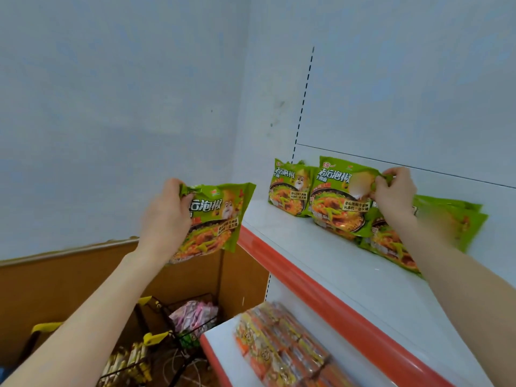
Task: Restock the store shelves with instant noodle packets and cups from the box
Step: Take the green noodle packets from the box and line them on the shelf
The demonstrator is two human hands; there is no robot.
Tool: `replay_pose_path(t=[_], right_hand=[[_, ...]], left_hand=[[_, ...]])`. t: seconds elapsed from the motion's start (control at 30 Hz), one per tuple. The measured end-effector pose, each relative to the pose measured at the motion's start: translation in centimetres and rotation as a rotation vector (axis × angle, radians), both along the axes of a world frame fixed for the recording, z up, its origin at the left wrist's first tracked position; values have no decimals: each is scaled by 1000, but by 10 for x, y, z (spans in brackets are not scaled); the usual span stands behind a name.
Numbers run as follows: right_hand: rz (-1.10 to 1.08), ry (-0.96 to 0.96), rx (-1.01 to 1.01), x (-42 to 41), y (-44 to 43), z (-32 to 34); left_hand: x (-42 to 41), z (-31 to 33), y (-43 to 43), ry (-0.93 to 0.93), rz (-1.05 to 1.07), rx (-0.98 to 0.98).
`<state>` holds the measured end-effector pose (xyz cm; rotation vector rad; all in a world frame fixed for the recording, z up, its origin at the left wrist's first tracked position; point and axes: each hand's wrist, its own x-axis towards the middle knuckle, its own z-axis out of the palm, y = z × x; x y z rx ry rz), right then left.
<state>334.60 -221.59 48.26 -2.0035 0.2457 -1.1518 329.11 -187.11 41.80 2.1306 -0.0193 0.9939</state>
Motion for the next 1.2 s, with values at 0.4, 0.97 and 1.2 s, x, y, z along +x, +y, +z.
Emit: replay_pose_path(t=[0.4, 0.97, 1.2], right_hand=[[-22, 140, -16, 30, -3, -27], [92, 208, -267, -21, 29, 30], [625, 358, -138, -98, 73, 36]], left_hand=[[8, 7, -7, -76, -15, 20], [27, 37, -6, -201, -345, -159], [35, 34, -62, -137, -634, -313]])
